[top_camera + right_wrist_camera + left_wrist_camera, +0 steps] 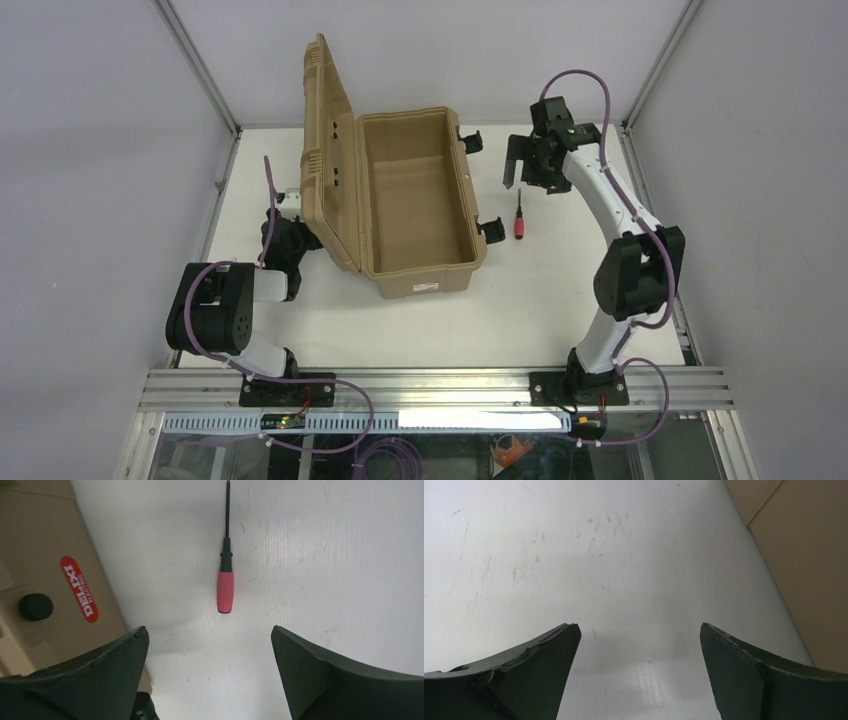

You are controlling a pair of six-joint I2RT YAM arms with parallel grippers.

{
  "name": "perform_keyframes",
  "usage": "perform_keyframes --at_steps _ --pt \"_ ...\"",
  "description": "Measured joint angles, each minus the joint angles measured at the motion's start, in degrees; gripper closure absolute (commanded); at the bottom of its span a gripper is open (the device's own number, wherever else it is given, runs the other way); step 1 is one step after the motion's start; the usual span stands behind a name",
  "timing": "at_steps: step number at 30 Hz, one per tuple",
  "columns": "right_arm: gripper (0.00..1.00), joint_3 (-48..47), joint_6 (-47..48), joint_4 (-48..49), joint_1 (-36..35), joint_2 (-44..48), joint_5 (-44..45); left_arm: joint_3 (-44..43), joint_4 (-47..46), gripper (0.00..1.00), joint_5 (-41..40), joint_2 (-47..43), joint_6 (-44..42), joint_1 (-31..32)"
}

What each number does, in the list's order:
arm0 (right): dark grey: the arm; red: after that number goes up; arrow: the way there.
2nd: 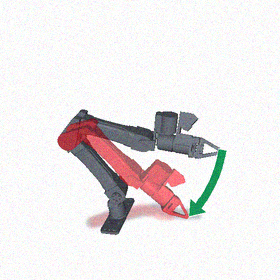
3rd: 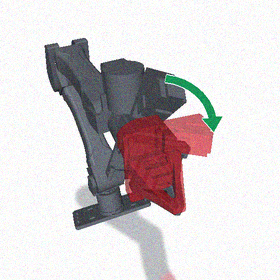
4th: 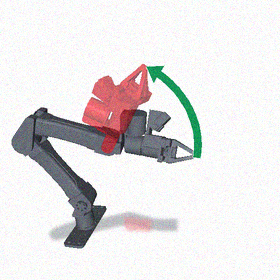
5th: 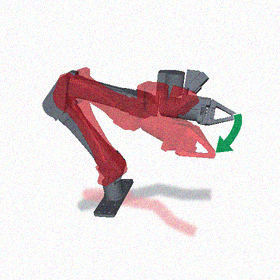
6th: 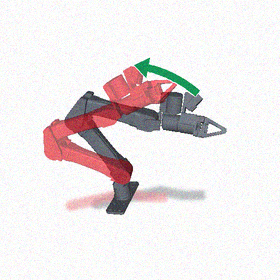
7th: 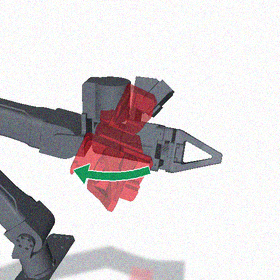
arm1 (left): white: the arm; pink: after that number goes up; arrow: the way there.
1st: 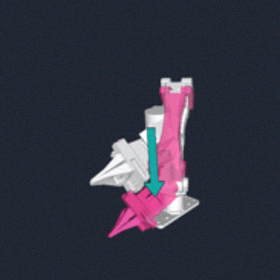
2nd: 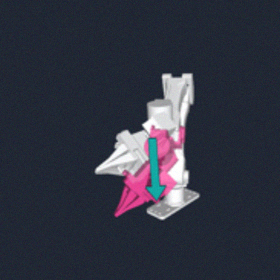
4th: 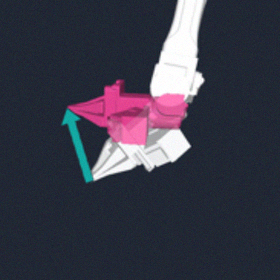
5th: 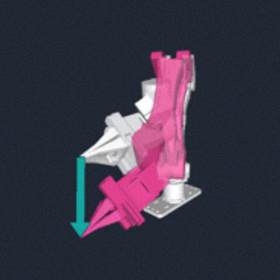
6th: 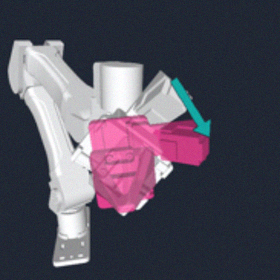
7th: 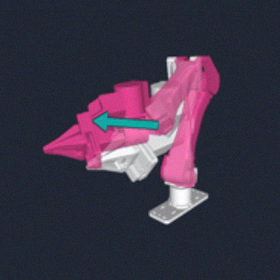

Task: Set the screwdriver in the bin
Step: Pick up the screwdriver from the center of the board.

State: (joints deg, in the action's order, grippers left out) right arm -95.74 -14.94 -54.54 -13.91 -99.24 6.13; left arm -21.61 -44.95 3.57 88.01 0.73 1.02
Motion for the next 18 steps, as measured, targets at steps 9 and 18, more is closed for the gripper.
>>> perform_keyframes --at_steps 9,18 --pt "0.08 -0.07 -0.46 -2.19 -0.02 -7.72 0.52 0.00 0.00 0.01 0.00 0.00 0.00 0.00" --pt "0.16 -0.02 -0.63 -1.46 -0.02 -13.77 0.28 0.00 0.00 0.01 0.00 0.00 0.00 0.00"
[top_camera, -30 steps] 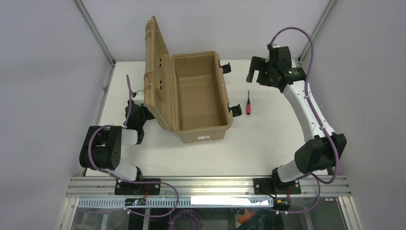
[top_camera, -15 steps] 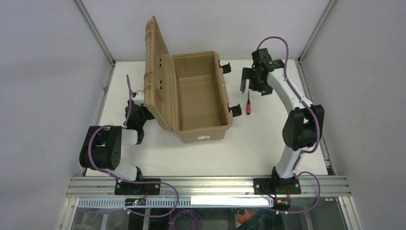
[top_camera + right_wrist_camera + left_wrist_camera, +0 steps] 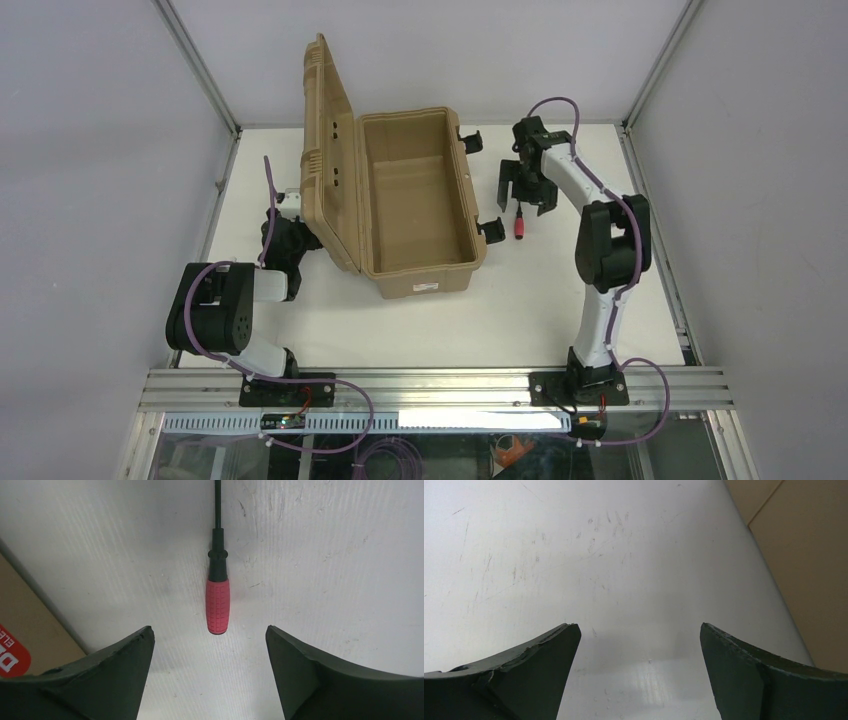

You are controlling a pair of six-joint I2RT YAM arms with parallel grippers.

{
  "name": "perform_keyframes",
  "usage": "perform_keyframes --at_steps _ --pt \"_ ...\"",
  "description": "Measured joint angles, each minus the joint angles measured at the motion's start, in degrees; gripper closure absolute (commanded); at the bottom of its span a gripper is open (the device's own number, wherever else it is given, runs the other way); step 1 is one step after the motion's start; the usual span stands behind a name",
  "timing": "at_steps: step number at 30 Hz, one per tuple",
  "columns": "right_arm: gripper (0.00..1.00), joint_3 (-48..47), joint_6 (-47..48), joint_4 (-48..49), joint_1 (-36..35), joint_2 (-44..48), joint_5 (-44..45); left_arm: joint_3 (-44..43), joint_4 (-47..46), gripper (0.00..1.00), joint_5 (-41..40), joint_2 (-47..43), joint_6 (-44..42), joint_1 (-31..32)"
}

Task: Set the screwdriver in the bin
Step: Pick up the screwdriver from the center of the board.

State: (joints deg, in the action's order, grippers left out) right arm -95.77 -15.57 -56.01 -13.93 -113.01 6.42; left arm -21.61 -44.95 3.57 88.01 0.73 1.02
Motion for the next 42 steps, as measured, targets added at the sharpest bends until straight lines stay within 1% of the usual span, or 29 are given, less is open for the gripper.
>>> perform_keyframes --at_steps 14,18,22,29,34,38,42 --pt "0.36 2.38 -0.17 2.69 0.07 -5.57 -0.26 0.00 0.00 0.01 0.00 0.00 0.00 0.00" --pt "0.45 2.99 -0.35 3.37 0.13 -6.56 -0.42 0.00 0.00 0.01 0.00 0.00 0.00 0.00" --pt "0.57 3.41 -0.46 3.87 0.22 -7.21 -0.39 0.00 0.00 0.01 0.00 0.00 0.00 0.00" --pt "0.72 3.54 -0.46 4.02 0.39 -7.72 -0.39 0.00 0.00 0.01 0.00 0.00 0.00 0.00" --pt "0.89 3.54 -0.46 4.09 0.57 -7.72 -0.39 0.00 0.00 0.01 0.00 0.00 0.00 0.00" --pt "0.97 3.54 -0.46 4.09 0.61 -7.72 -0.42 0.00 0.00 0.01 0.00 0.00 0.00 0.00" --pt "1.00 3.54 -0.44 4.09 0.63 -7.72 -0.39 0.00 0.00 0.01 0.00 0.00 0.00 0.00"
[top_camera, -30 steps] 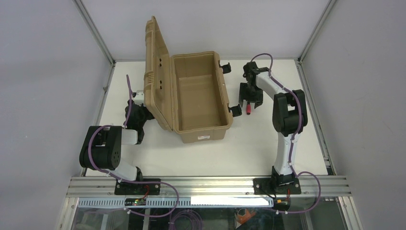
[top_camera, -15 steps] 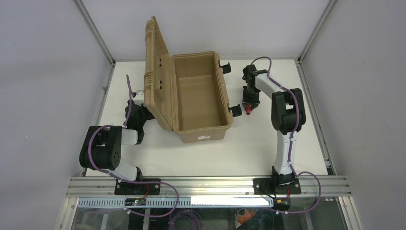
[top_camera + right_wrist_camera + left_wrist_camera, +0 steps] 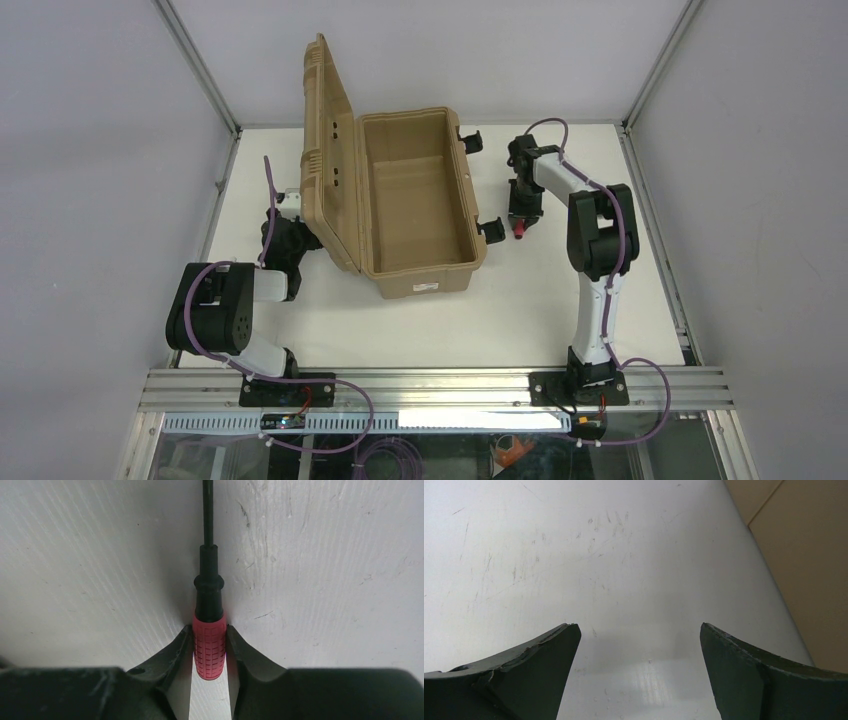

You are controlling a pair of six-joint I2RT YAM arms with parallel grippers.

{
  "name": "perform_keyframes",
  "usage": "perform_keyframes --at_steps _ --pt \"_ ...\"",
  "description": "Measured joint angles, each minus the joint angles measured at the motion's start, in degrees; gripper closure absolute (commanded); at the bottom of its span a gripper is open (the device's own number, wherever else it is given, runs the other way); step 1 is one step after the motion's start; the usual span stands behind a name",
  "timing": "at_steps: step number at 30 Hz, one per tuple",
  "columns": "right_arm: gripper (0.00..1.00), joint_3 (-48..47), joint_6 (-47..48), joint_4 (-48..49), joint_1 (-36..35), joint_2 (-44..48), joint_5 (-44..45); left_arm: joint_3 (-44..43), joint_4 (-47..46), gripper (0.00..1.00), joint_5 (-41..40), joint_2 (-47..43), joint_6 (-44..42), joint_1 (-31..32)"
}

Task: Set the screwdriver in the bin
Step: Pick up the screwdriver from the center of the board.

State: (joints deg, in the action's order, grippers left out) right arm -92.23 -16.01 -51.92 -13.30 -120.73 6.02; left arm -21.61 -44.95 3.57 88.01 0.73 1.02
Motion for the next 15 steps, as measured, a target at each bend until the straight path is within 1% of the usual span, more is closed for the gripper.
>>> perform_keyframes --at_steps 8,15 --pt "1.00 -0.31 0.11 -1.31 0.44 0.92 0.48 0.00 0.00 0.01 0.00 0.00 0.00 0.00" --pt "1.00 -3.54 0.61 -3.82 0.46 4.96 1.14 0.00 0.00 0.01 0.00 0.00 0.00 0.00"
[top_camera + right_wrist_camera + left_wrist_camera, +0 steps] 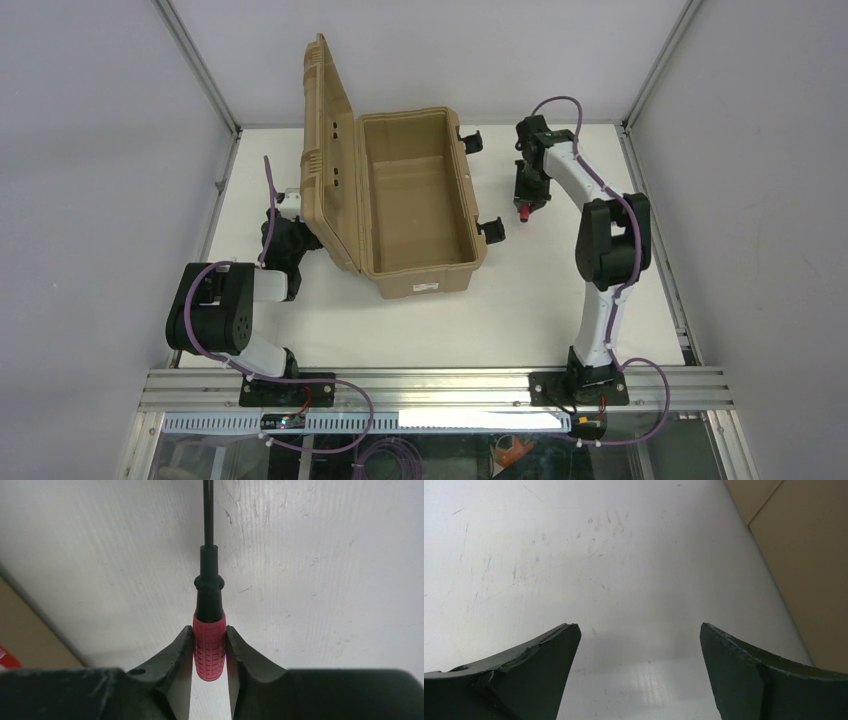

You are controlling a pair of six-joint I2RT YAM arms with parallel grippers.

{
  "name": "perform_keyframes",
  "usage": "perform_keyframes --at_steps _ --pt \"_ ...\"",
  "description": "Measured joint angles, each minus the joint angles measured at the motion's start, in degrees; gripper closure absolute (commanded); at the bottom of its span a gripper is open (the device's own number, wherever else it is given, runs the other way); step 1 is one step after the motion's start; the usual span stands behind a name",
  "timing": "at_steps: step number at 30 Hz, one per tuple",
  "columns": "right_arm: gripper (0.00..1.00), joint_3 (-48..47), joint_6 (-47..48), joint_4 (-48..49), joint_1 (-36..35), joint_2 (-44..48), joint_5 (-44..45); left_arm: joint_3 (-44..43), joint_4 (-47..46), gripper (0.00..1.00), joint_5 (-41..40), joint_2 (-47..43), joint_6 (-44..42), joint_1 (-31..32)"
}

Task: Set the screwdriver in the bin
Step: Pick up the screwdriver from the center of the board.

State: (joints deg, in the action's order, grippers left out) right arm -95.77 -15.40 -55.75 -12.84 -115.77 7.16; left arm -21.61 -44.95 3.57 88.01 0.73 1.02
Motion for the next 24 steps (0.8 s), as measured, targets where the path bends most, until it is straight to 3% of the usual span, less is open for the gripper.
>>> perform_keyframes --at_steps 15,24 --pt "1.00 -10.49 0.02 -6.27 -0.98 8.37 -0.87 0.00 0.00 0.01 0.00 0.00 0.00 0.00" --pt "1.00 -21.38 -0.20 -10.82 -5.99 9.05 -1.95 0.00 0.00 0.01 0.00 0.00 0.00 0.00"
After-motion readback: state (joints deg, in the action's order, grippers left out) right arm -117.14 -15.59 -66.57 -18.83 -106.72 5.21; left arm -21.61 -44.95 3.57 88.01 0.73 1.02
